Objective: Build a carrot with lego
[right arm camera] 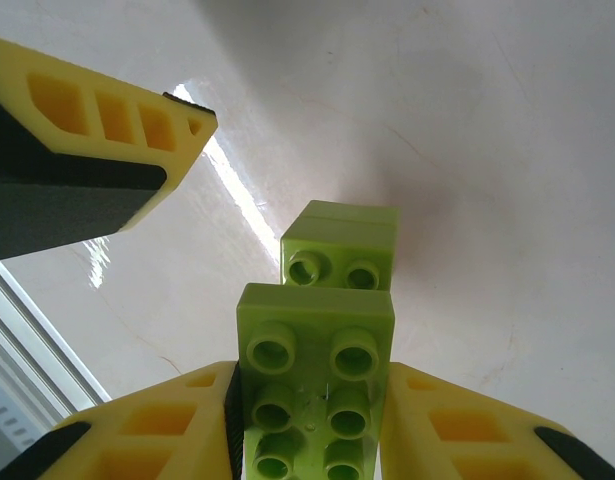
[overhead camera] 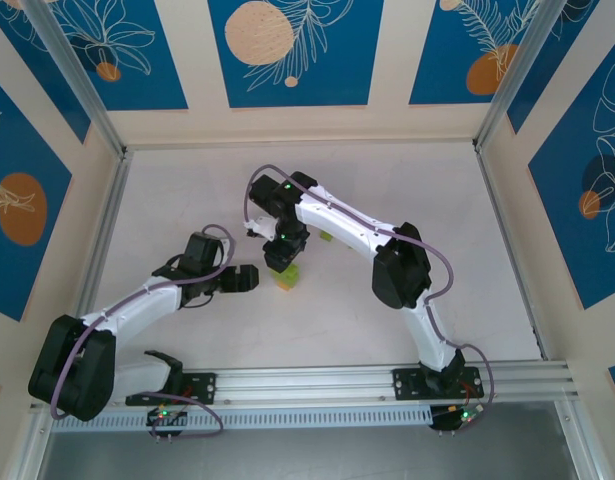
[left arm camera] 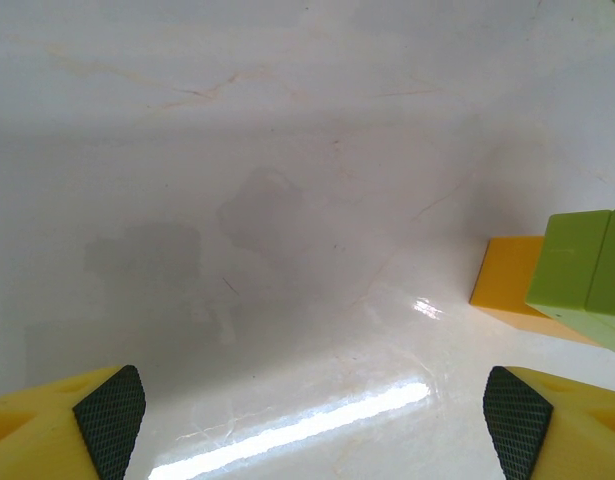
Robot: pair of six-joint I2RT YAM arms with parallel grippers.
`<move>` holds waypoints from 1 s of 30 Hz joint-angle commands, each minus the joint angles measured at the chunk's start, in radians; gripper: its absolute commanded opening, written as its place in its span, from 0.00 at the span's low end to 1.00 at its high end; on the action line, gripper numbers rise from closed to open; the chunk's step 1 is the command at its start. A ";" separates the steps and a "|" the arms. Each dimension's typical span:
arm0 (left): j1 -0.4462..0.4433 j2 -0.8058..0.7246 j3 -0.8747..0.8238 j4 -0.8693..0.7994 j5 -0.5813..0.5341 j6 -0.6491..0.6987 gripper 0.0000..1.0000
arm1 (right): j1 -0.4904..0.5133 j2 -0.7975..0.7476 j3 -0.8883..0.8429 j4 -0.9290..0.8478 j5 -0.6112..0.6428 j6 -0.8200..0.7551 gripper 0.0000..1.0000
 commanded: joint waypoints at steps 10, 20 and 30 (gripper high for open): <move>0.012 -0.008 -0.010 0.009 0.025 -0.010 0.91 | 0.018 0.007 -0.043 -0.036 -0.021 0.040 0.36; 0.012 -0.007 -0.010 0.008 0.023 -0.011 0.90 | 0.024 -0.001 -0.094 -0.033 0.051 0.058 0.35; 0.012 -0.007 -0.010 0.008 0.023 -0.012 0.90 | 0.028 -0.047 -0.155 -0.009 0.059 0.076 0.34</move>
